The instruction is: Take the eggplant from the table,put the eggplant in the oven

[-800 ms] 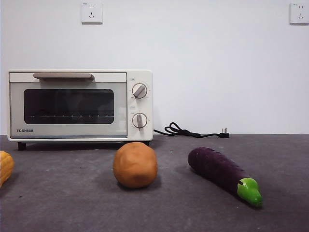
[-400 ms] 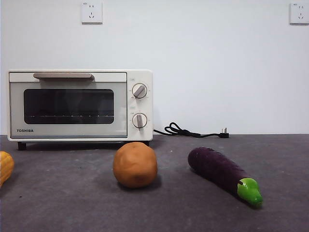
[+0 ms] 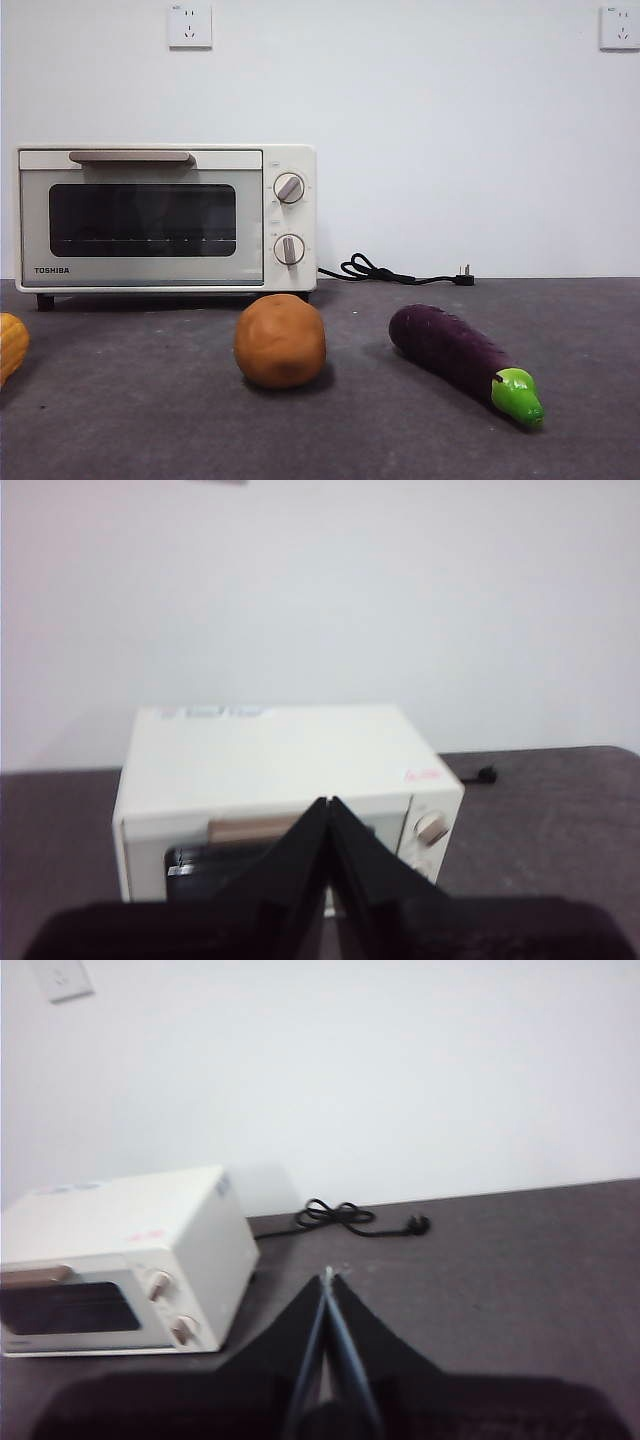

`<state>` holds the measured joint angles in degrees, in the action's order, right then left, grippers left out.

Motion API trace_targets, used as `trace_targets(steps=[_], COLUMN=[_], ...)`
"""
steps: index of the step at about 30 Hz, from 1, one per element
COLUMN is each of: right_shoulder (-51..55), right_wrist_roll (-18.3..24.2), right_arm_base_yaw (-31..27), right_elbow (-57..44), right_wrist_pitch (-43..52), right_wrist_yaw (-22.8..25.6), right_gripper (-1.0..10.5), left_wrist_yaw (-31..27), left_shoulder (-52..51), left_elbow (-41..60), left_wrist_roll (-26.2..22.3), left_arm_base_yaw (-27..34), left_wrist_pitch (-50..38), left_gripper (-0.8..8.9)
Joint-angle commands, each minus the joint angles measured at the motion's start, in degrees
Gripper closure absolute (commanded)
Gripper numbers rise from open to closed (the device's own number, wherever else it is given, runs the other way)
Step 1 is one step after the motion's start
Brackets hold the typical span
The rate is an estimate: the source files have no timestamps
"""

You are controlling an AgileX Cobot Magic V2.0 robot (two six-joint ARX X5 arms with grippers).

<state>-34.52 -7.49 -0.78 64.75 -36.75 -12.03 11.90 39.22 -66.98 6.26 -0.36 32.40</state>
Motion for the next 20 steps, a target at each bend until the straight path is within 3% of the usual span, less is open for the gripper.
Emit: trace_targets(steps=[1,10,20], right_shoulder=[-3.1,-11.6,-13.7], right_wrist_roll=[0.6,0.6,0.6], right_arm_base_yaw=[0.0,0.1,0.1], right_elbow=[5.5,21.2,25.9], right_wrist_pitch=[-1.2,-5.9,-9.2], right_wrist_yaw=[-3.0,-8.7,-9.7], right_gripper=[9.5,9.5,9.5], left_wrist_yaw=[0.5,0.5,0.5], left_shoulder=[2.1,7.4,9.4], left_elbow=[-4.9,-16.5,-18.6], left_wrist_roll=[-2.1,-4.0,-5.0], left_arm_base_yaw=[-0.9,-3.5,-4.6], left_wrist_pitch=[1.1,4.9,5.8], left_gripper=[8.19,8.19,8.19])
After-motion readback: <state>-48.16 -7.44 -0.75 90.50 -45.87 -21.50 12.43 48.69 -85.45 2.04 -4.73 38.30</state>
